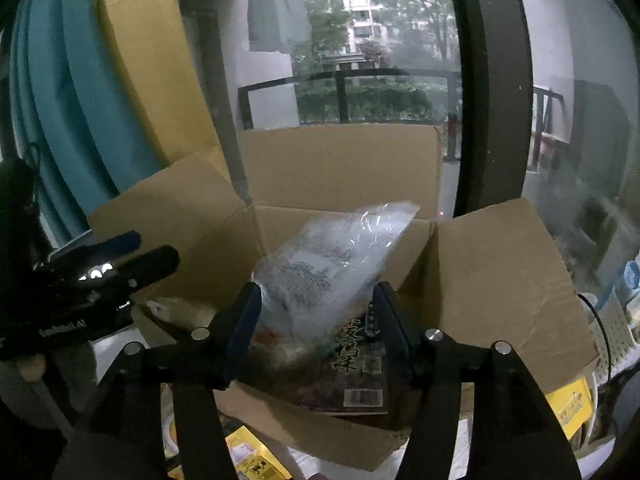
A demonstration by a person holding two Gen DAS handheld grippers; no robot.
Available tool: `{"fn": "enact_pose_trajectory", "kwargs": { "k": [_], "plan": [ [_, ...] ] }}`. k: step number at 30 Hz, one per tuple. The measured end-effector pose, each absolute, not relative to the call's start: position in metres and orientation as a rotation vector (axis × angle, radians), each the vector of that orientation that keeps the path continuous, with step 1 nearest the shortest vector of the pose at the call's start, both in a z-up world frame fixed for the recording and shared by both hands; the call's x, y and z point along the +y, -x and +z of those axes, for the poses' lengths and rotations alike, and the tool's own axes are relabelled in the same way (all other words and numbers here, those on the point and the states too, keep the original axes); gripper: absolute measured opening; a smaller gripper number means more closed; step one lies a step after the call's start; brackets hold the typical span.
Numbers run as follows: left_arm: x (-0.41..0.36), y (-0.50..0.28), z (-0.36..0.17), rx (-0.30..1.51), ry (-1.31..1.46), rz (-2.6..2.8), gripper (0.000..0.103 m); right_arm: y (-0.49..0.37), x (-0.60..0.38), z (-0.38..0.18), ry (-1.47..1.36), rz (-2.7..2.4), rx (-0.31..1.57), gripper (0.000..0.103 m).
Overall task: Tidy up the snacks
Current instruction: 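Lower both held bags into the cardboard box and open both tools, then move both tools back over the remaining snacks on the table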
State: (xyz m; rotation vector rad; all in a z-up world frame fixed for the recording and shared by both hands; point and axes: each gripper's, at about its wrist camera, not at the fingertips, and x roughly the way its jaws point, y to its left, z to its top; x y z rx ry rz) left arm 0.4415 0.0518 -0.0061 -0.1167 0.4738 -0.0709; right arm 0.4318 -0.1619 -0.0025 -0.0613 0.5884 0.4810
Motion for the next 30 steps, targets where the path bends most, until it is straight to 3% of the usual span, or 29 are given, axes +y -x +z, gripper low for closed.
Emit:
{"fn": "enact_pose_trajectory", "kwargs": {
  "k": [30],
  "plan": [
    [0.028,-0.272,0.008,0.440,0.071,-0.141,0.091,-0.292,-0.230,0.018,0.018,0.385,0.574,0.061]
  ]
}}
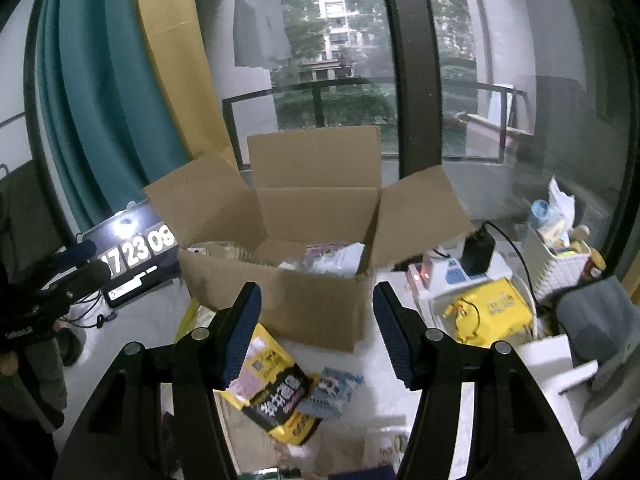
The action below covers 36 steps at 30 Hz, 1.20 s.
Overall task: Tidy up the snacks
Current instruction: 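Move both tools back over the remaining snacks on the table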
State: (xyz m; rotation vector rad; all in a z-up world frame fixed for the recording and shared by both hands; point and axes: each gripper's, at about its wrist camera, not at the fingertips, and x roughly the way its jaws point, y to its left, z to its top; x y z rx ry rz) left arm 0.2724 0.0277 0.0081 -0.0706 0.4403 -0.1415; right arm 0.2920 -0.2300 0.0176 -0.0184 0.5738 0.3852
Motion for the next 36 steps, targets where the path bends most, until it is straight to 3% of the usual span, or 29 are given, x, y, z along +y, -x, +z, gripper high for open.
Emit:
{"fn": "enact_pose_trajectory", "kwargs": {
  "k": [19,36],
  "plan": [
    [0.038,-0.207,-0.054,0.585,0.095,-0.114,0.091,-0.223,-0.278,-0.038,-0.059,0.297,0.691,0.061],
    [0.058,-0.183,-0.138,0.799,0.143,-0.048,0.091,-0.224,-0.314,-0.116,-0.142,0.217,0.859,0.064]
  ]
}}
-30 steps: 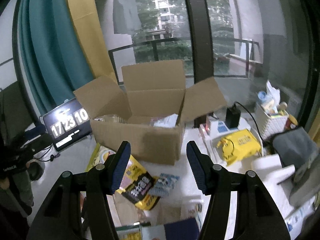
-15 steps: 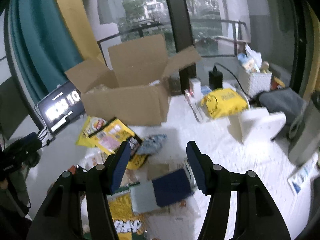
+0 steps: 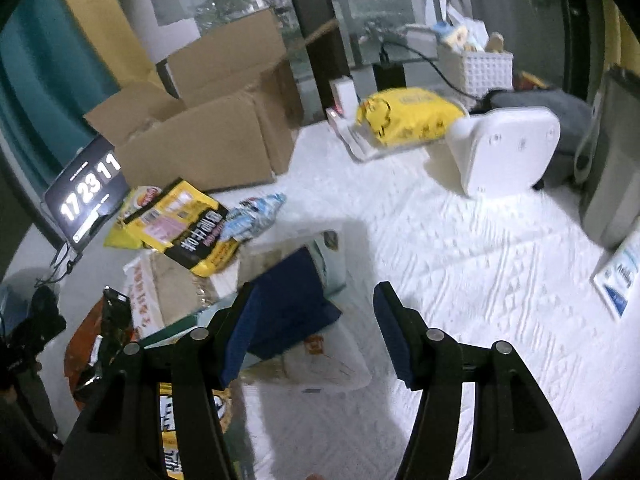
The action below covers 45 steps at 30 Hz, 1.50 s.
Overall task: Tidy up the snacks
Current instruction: 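Move both tools back over the remaining snacks on the table, then grasp the orange bag with the left tool while the right tool grasps the blue-and-white box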
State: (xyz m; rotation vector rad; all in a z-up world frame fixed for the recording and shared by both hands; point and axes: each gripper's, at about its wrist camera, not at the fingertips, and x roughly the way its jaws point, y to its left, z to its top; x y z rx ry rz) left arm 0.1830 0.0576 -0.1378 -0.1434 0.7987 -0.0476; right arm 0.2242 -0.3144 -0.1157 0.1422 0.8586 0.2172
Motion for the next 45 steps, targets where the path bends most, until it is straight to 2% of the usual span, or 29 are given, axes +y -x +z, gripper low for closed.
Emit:
{"fn": "enact_pose_trajectory", "kwargs": {
  "k": [9,17,22,24,25,27,31,37,40,41,45],
  "plan": [
    [0.047,-0.198,-0.174,0.929,0.089,-0.095,0.091,-0.241,-0.303,-0.130,-0.163,0.247,0.895,0.067],
    [0.039,-0.199,-0.174,0.931,0.026,-0.081,0.091,-0.248,-0.280,-0.132,-0.086,0.240,0.889,0.066],
    [0.034,-0.199,-0.173,0.920,-0.001,-0.104,0.077,-0.246,-0.269,-0.131,-0.029,0.229,0.866,0.063],
    [0.031,-0.197,-0.171,0.912,-0.010,-0.117,0.064,-0.246,-0.269,-0.129,-0.026,0.230,0.855,0.055],
    [0.030,-0.196,-0.171,0.907,-0.016,-0.119,0.062,-0.246,-0.270,-0.127,-0.024,0.232,0.852,0.047],
    [0.027,-0.194,-0.170,0.897,-0.020,-0.129,0.054,-0.244,-0.269,-0.122,-0.019,0.242,0.840,0.043],
    [0.022,-0.191,-0.168,0.888,-0.025,-0.123,0.049,-0.239,-0.268,-0.110,-0.023,0.269,0.805,0.032],
    [0.020,-0.184,-0.161,0.867,-0.014,-0.111,0.044,-0.229,-0.261,-0.089,-0.001,0.304,0.750,0.023],
    [0.024,-0.180,-0.154,0.847,-0.007,-0.098,0.042,-0.224,-0.256,-0.078,0.012,0.321,0.724,0.020],
    [0.026,-0.180,-0.151,0.841,-0.004,-0.094,0.034,-0.223,-0.255,-0.076,0.019,0.324,0.717,0.020],
    [0.037,-0.180,-0.138,0.812,0.012,-0.067,0.031,-0.220,-0.249,-0.063,0.031,0.342,0.689,0.019]
  ]
}}
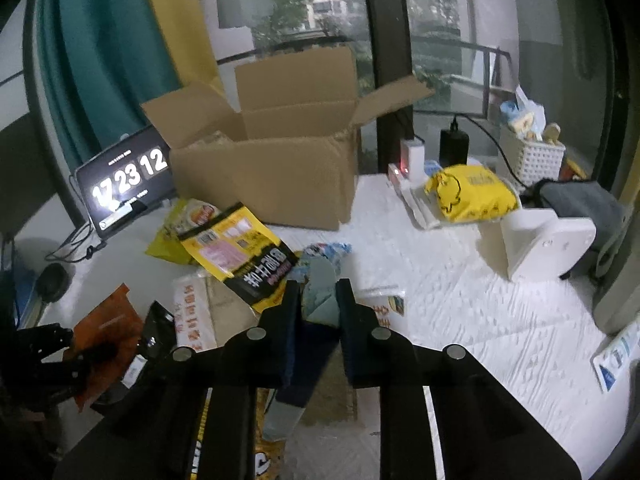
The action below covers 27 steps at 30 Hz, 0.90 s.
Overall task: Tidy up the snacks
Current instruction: 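Grasp the orange bag with the left tool while the right tool grasps the blue-and-white box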
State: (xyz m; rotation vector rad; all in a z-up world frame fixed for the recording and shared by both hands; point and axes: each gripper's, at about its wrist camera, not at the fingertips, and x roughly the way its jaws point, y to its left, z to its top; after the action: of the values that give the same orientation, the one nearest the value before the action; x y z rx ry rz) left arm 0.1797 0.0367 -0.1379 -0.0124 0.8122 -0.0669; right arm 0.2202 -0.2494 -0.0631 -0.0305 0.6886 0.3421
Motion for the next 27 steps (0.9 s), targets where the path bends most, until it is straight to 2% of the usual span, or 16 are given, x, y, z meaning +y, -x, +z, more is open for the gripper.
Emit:
{"fn": "enact_pose_trajectory", "kwargs": {
  "k": [8,27],
  "plan": [
    [0.046,-0.185,-0.118,0.771,0.050,-0.069,0.030,-0.223,-0.245,-0.038,0.044,0.359,0.631,0.019],
    [0.043,-0.239,-0.026,0.528,-0.017,-0.085,0.030,-0.259,-0.220,0.020,0.104,0.404,0.501,0.019]
  ]
}}
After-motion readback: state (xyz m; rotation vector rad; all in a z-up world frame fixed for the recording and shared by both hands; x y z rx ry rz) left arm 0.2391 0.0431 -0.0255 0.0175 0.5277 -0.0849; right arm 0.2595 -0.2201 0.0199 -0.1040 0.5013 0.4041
